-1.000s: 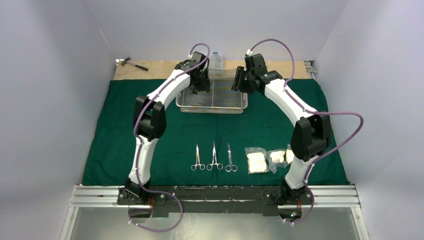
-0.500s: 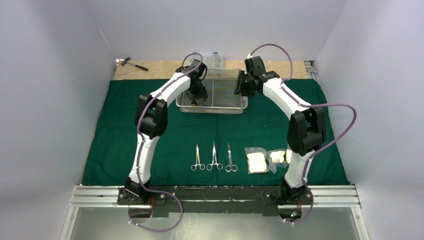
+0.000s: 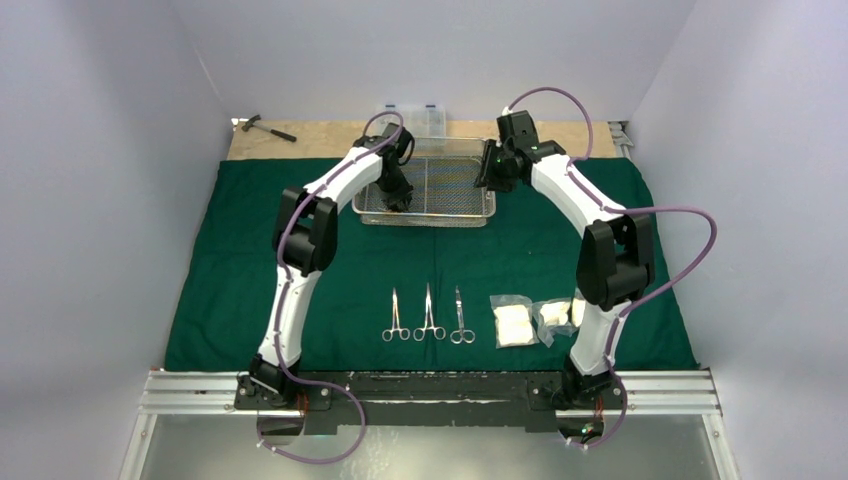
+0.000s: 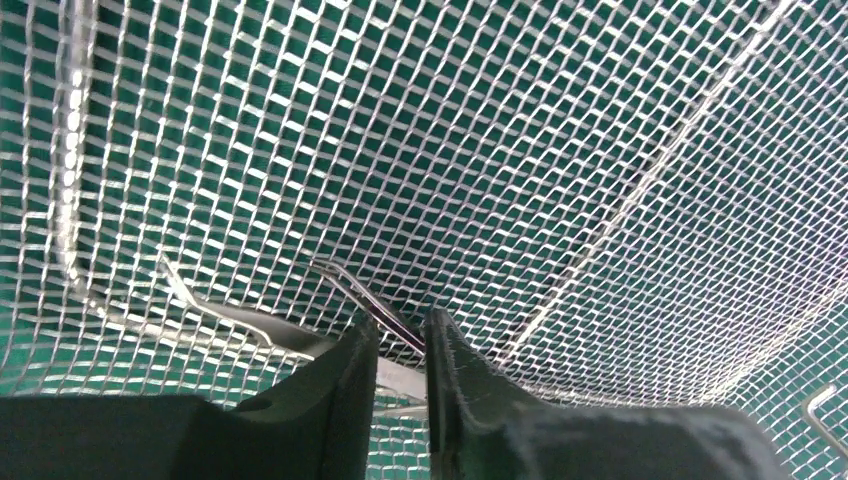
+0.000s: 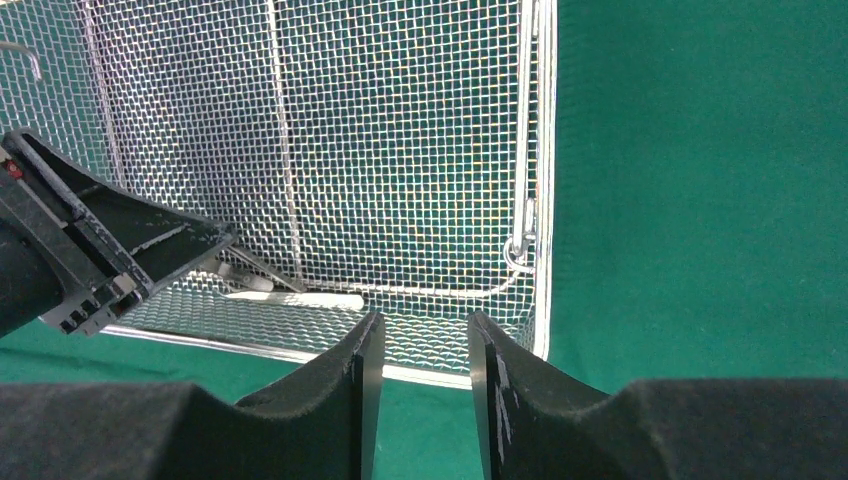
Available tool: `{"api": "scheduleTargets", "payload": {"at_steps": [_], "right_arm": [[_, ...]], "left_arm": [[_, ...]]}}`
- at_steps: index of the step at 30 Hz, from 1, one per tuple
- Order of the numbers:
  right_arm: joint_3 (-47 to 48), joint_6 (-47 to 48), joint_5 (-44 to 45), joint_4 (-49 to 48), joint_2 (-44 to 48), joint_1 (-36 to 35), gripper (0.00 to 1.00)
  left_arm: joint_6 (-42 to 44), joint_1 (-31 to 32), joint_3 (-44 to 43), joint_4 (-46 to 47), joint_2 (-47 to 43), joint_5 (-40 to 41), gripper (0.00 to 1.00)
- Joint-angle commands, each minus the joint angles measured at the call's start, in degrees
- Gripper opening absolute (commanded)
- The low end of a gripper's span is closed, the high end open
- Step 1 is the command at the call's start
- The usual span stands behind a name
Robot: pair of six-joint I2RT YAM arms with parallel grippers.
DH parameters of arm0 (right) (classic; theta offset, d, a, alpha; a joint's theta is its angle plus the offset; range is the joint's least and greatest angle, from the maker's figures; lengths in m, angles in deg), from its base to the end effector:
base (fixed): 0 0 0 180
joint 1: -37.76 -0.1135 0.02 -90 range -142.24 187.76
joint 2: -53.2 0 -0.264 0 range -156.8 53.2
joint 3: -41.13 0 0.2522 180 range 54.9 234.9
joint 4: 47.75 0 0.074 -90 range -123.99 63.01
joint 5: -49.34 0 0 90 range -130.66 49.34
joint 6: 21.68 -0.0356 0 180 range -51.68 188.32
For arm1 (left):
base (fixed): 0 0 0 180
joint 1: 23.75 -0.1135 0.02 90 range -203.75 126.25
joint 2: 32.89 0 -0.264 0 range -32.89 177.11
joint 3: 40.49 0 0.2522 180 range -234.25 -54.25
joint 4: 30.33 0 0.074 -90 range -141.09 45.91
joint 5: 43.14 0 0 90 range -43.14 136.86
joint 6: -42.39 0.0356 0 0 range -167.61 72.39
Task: Open and lay out the surgical kit
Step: Pick up the medical item from the container.
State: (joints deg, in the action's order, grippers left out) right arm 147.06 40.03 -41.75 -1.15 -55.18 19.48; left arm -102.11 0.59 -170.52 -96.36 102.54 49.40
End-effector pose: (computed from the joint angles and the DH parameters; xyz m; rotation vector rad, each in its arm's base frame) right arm 0.4053 0.1346 0.2705 0.2063 2.4562 0.3854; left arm 0.4508 -0.2022 0.1712 -0.7522 2.7520 -0.2473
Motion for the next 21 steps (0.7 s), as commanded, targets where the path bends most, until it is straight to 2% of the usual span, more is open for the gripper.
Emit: {"api": "scheduleTargets", "payload": {"at_steps": [1,3,6,11,21], "right_arm": [[1.45,-0.36,-0.5,0.01,1.59,0.19,0.39],[1.53,-0.31,-0.06,0.11,1.74,0.29,0.39],[1.63,-0.36,0.29,0.16,1.8,0.33,0.38],[2.14,-0.27,0.29,0.21,1.6,0.42,0.37],[1.87,0.08,-0.08,-0.01,1.85,0.44,0.36]], "left_arm": [[-0.76,-0.07,-2.91,1.56,3.26,-0.35,0.16],[-0.66,-0.08,-2.96,2.47,3.16,-1.06,0.08],[-0.53,-0.08,-2.7,5.13,1.72,-2.25,0.0],[-0.13,-0.08,-2.71,9.05,-1.22,-2.28,0.0],[7.78,-0.08,-1.26,18.82,-6.66,-5.16,0.0]]}}
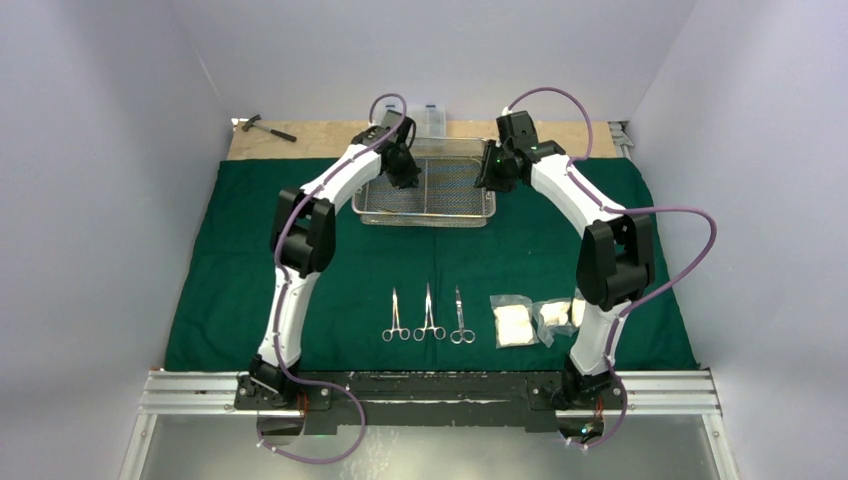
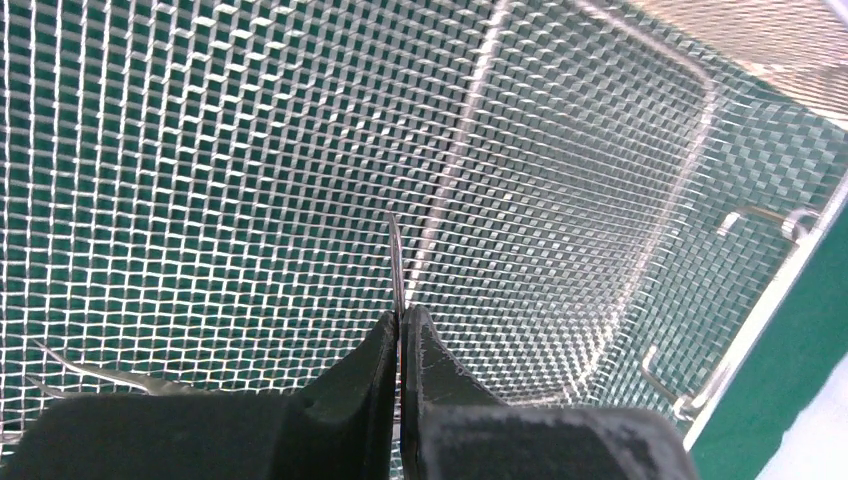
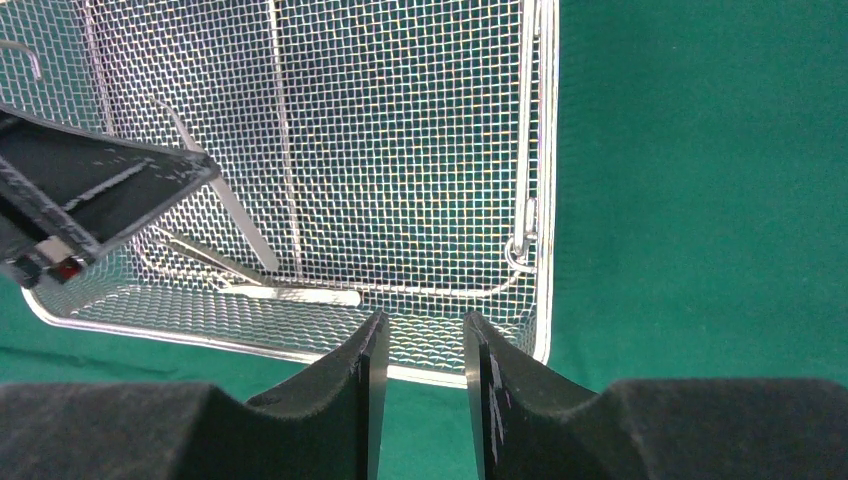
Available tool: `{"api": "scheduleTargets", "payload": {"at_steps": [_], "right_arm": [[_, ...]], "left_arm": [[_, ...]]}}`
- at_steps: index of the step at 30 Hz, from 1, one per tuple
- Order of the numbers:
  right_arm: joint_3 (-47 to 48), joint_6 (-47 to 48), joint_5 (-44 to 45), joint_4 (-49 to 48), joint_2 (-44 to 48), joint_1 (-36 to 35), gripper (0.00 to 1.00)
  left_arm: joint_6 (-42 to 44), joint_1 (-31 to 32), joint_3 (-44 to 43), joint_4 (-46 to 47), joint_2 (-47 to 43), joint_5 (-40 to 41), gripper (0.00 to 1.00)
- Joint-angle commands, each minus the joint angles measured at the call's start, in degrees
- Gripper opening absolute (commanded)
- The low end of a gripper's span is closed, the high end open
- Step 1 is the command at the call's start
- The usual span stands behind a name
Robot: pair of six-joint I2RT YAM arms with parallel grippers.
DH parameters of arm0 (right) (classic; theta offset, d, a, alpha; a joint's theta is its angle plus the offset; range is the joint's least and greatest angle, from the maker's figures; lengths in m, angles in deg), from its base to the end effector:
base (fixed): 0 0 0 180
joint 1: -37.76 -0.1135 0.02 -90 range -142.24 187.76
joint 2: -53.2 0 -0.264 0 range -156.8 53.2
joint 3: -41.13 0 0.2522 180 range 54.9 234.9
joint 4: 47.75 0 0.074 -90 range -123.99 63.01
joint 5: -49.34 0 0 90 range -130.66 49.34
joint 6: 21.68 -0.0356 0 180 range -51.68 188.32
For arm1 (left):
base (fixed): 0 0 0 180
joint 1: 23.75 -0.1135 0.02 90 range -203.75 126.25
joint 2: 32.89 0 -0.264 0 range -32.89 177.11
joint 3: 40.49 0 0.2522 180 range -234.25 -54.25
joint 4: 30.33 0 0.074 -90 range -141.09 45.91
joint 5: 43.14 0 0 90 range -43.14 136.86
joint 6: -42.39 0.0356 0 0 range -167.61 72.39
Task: Open and lay out the surgical kit
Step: Pick up the medical item from the container, then place the medical item in the surgical kit.
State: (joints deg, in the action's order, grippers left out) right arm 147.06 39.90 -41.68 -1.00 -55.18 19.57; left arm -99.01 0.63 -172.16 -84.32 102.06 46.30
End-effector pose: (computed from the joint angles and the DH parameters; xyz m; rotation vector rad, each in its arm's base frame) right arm 0.4053 0.1338 0.2703 0.2118 2.4582 0.3832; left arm 0.4713 -0.2140 0.1937 -0.6164 2.5818 -0.4889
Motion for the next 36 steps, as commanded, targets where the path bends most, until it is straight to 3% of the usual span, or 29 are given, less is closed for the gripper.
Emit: {"api": "scheduleTargets", "payload": {"at_steps": [1,6,13,19,22,24,28,33,36], "right_arm": [[1.8,0.26,-0.17,-0.13,1.92,0.44,0.36],[1.27,0.65,-0.34,-0.47,2.5,0.73,0.36],[1.38,-0.86,-4.12,-2.19,2.78,1.44,0.35],[-0.19,-1.44,-6.28,-3.74,6.98,1.8,0.37],[-1.53,-2.33,-7.64,-3.61,9.1,1.85,0.37],[-3.39,-3.52,-8.08,-3.53,11.08,1.89,0.37],[-7.81,-5.75,-8.65,-2.42,15.78,1.85,0.38],[-12.59,-7.03,-6.43,0.54,21.79,1.9,0.38],[-14.72,-7.73,-4.79,2.03,24.78,1.86,0.38]], "left_arm": [[5.52,-0.12,0.7,7.75,-6.72,-2.19,0.0],[14.01,-0.39,2.39,13.55,-10.15,-7.54,0.0],[30.89,-0.56,1.89,12.08,-17.11,-26.69,0.0],[32.51,-0.91,8.12,13.46,-26.02,-40.34,0.0],[34.01,-0.91,12.38,12.16,-31.19,-42.95,0.0],[35.36,-0.91,16.32,9.84,-35.37,-40.56,0.0],[35.5,-0.85,25.65,2.89,-44.52,-27.92,0.0],[28.62,-0.87,41.31,-1.85,-57.01,-7.71,0.0],[23.73,-0.83,48.49,-5.67,-61.09,-1.78,0.0]]}}
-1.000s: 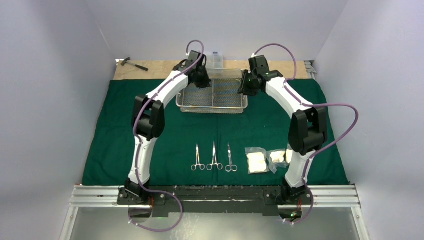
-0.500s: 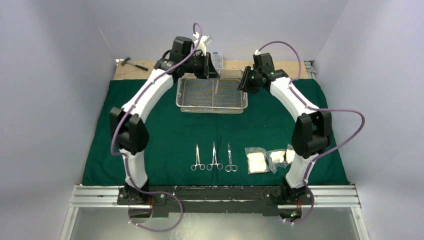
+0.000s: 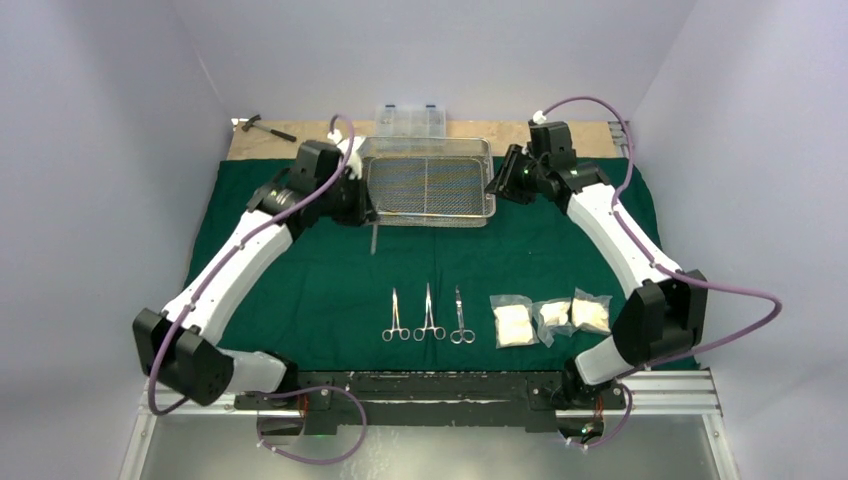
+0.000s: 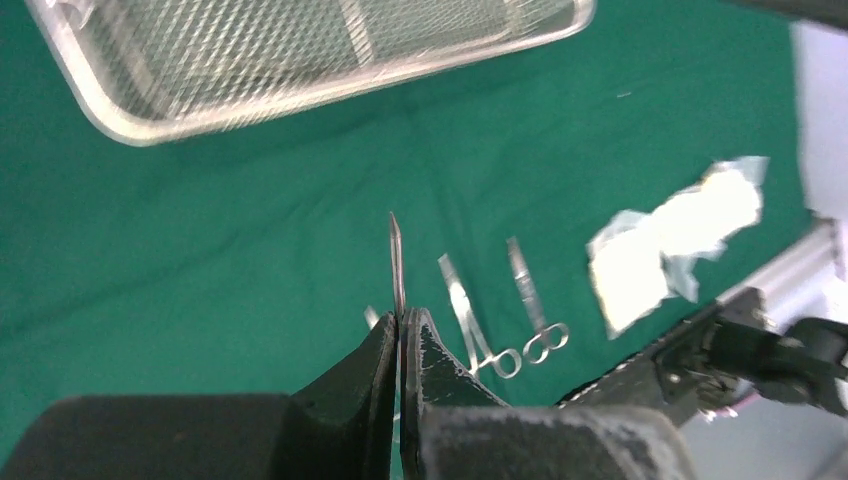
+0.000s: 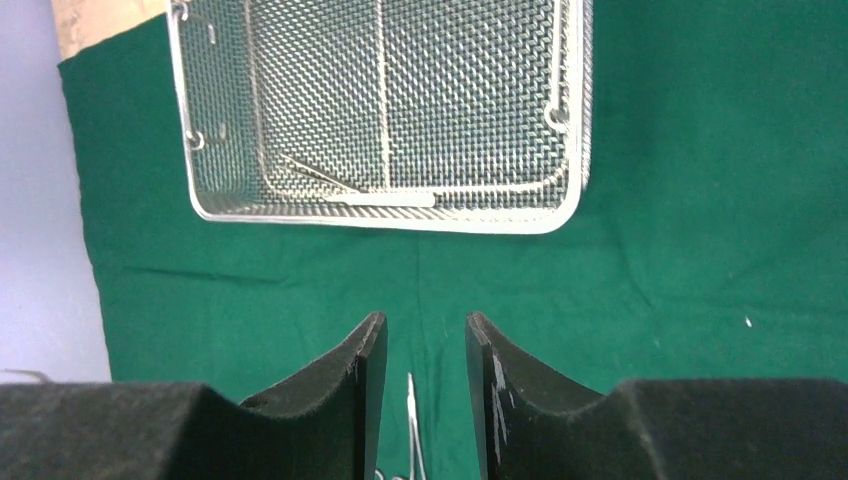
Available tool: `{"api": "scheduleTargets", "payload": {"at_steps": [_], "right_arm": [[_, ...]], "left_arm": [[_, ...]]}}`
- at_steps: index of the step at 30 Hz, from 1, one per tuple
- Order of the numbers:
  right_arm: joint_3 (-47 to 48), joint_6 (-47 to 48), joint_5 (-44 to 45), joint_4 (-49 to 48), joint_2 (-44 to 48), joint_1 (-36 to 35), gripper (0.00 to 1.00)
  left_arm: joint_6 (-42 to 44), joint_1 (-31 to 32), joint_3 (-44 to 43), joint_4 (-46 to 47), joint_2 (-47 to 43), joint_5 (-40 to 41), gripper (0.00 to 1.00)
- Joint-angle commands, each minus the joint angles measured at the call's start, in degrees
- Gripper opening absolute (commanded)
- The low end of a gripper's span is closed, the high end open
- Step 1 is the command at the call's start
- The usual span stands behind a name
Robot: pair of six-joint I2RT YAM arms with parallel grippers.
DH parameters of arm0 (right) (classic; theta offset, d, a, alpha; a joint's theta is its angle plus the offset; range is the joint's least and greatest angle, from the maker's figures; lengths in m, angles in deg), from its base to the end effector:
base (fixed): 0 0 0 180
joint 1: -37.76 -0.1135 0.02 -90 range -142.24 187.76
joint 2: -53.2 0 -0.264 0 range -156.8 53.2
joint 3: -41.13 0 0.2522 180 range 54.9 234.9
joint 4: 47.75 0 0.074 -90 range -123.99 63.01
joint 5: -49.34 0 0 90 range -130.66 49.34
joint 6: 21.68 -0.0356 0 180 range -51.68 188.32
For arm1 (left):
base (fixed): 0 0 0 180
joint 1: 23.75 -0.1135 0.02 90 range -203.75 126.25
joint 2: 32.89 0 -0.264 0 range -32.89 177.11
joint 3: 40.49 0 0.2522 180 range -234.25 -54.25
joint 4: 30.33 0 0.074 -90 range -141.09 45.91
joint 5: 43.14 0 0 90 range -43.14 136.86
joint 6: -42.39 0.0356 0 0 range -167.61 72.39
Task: Open and lay out the surgical kit
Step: Place the medical item in the surgical kit.
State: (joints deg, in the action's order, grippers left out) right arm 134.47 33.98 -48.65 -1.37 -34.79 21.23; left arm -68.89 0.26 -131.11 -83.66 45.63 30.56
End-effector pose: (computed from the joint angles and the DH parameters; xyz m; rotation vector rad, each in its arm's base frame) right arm 0.3286 0.1027 0.3291 0.2907 2.3392 0.6094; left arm 0.2658 -0.1293 0.3538 0.2095 2.3567 -0.7241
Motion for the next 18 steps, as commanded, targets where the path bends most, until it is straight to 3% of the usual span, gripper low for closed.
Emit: {"api": "scheduleTargets", "payload": {"at_steps": [1,7,13,18], "right_arm": [[-2.88,-1.92,2.54,2.42,5.2,0.19,0.38],[-5.7,-2.57,3.71,1.98,7.91,0.24,0.38],[-6.96,-3.0,3.65,2.01,8.63,0.2,0.38],[-7.5,-3.14,4.65,2.18,9.32,0.24,0.38]], "left_arm": [[-7.88,-0.39,9.97,-6.61,-5.94,14.73,0.0],[-14.05,3.76,22.26,-5.61,-10.7,20.01,0.0],[-21.27,11.41,27.45,-2.53,-7.1,25.99,0.0],[-24.24,12.04,32.06,-0.64,-5.34,29.89,0.0]]}}
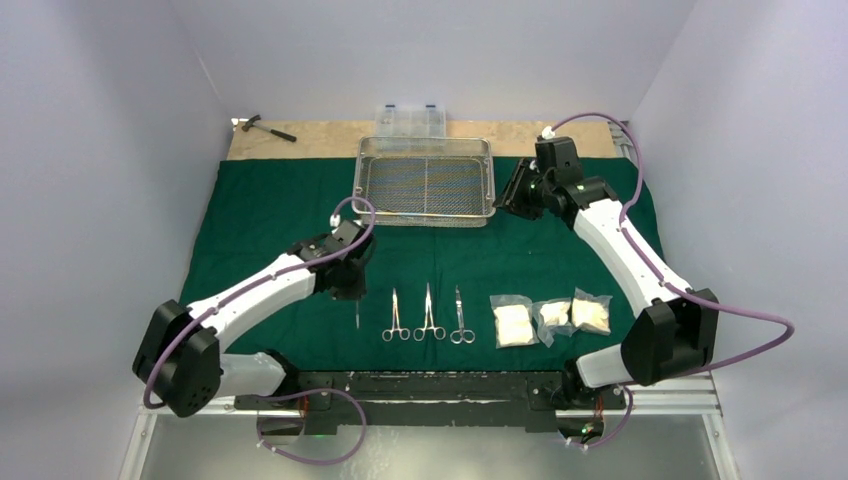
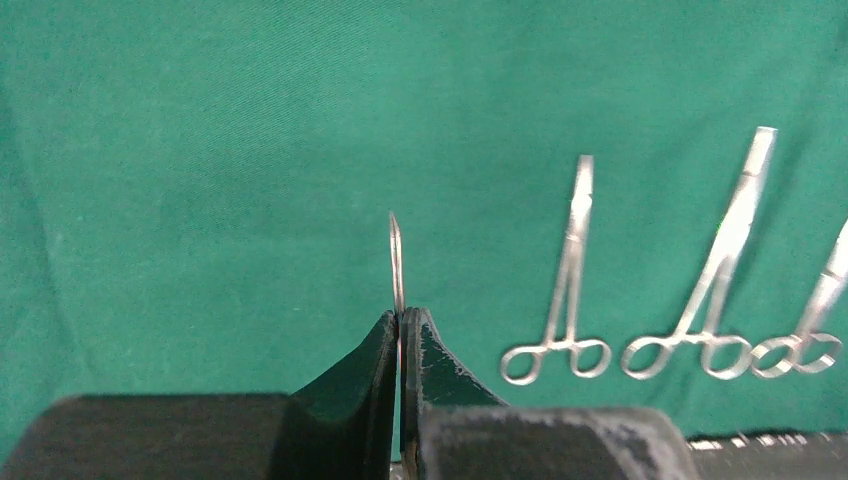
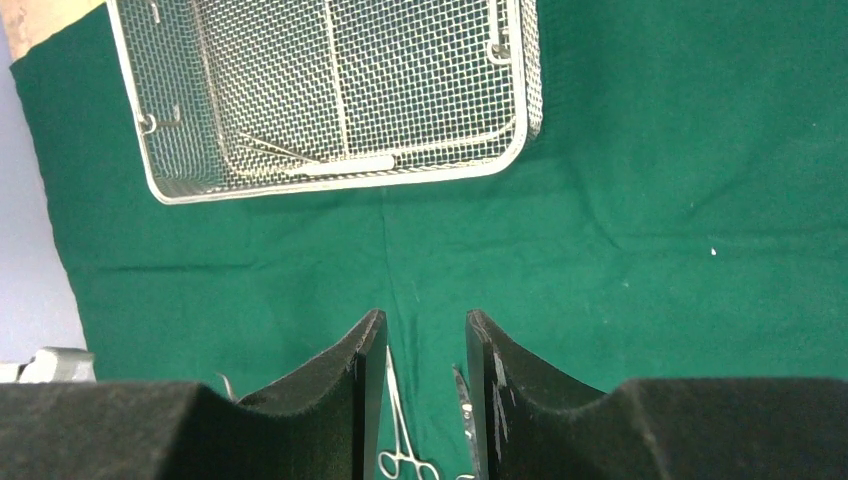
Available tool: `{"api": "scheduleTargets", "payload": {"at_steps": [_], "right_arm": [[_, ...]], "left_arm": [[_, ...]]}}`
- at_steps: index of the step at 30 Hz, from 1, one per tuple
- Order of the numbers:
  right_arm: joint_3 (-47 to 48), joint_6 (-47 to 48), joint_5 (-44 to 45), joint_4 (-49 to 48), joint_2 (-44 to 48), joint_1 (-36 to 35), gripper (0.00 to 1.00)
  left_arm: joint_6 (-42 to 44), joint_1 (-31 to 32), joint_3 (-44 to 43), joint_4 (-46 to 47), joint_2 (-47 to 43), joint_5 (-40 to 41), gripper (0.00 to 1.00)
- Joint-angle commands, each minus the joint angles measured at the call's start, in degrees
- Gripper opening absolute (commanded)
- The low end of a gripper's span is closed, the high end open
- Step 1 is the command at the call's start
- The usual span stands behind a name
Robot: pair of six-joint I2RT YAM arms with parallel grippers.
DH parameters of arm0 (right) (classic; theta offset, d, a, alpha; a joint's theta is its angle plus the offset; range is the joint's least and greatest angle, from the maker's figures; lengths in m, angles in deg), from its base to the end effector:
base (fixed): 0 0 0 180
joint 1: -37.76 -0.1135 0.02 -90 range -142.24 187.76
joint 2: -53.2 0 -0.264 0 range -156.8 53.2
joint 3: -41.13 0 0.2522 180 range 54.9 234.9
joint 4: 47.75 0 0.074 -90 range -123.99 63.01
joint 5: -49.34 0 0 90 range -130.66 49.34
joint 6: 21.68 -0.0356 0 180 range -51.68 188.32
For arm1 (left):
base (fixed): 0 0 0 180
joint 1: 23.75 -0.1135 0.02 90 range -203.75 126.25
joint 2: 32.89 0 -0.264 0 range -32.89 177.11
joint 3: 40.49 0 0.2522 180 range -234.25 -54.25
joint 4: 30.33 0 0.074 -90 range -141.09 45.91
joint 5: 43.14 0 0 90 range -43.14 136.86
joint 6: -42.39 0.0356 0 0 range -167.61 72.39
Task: Open and lay out the surgical kit
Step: Place the medical item in the surgical kit.
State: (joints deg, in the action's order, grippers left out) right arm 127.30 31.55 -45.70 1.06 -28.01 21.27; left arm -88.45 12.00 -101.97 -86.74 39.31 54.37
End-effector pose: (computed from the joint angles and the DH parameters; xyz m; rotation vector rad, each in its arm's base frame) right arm 0.2962 0.0909 0.3204 0.3785 2.3721 0.5531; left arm 0.1890 -0.1304 0.2172 -0.1581 2.7370 -0.2024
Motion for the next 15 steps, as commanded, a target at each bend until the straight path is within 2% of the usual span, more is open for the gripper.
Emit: {"api": "scheduleTargets", "payload": {"at_steps": [1,5,15], "right_arm": [[-0.41,-0.75,1.81,-0.24,2.55,0.2,0.38],[-0.23,-0.6,1.9,-0.03,1.82,0.21,0.38],[0.19,-0.71,2.01,-0.21,1.06,0.2,0.38]], "left_arm": [[-4.84,0.43,3.74,3.09,0.6,6.75,0.0],[-4.95,0.6,6.89,6.63,-0.61,7.38,0.0],[-1.85,0.7,7.22,8.15,5.11,6.32,0.0]]}}
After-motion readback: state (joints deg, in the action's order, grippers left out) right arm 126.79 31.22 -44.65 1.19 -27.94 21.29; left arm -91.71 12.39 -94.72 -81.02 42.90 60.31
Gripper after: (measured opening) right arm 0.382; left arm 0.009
